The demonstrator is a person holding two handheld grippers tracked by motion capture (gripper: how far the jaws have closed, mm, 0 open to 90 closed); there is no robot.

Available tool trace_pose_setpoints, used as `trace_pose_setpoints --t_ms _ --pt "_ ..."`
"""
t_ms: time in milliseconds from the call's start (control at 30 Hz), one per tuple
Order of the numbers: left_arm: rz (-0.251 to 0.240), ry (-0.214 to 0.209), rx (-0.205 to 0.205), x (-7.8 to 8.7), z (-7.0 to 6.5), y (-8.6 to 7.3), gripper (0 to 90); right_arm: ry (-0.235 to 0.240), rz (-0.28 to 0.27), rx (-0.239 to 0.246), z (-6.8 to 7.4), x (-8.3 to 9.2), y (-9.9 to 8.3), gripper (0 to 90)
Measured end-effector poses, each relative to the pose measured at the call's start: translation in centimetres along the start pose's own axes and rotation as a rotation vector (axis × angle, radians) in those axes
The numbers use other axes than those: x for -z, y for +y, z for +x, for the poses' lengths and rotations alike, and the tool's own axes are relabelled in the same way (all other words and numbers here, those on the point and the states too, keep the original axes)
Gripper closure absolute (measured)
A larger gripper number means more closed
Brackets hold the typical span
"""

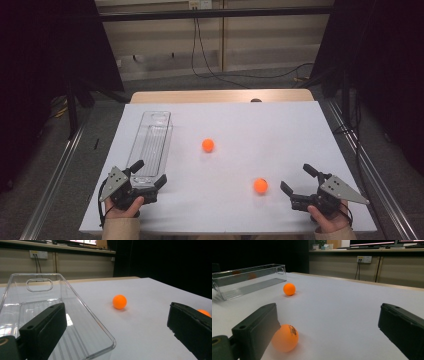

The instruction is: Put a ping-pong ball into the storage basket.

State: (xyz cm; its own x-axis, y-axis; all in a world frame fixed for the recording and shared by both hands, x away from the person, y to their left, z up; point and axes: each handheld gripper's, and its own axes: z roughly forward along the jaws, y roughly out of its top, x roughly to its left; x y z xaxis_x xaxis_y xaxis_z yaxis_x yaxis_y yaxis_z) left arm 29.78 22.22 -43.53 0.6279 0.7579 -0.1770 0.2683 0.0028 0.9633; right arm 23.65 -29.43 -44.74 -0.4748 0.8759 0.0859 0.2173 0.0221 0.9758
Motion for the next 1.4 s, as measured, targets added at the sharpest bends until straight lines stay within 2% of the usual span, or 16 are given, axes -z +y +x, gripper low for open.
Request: trace_pose_setpoints --t_ms 300,433,700,733,1233,1400 --pt "0.003 -0.016 0.002 -0.3 -0.3 0.1 2.3 0.003 -0.002 0.007 0.0 0.1 0.0 2.2" --pt "0.005 -0.033 0.009 -0.6 -0.5 0.2 1.8 0.0 -0.007 0.006 -0.1 0.2 0.1 2.3" --pt "0.016 -0.069 -0.006 -1.3 -1.2 0.4 1.5 -0.003 -0.009 0.001 -0.2 0.3 0.1 2.4" --pt "0.014 -0.075 0.005 -1.4 -1.4 0.4 1.5 -0.003 -0.008 0.0 -0.1 0.3 0.1 2.4" --pt "0.029 -0.115 -0.002 -2.5 -2.5 0.7 1.5 -0.002 -0.011 0.008 -0.2 0.3 0.1 2.7" --pt "0.042 -0.132 -0.017 -3.1 -3.0 0.8 1.5 -0.001 -0.011 0.007 -0.2 0.3 0.1 2.7"
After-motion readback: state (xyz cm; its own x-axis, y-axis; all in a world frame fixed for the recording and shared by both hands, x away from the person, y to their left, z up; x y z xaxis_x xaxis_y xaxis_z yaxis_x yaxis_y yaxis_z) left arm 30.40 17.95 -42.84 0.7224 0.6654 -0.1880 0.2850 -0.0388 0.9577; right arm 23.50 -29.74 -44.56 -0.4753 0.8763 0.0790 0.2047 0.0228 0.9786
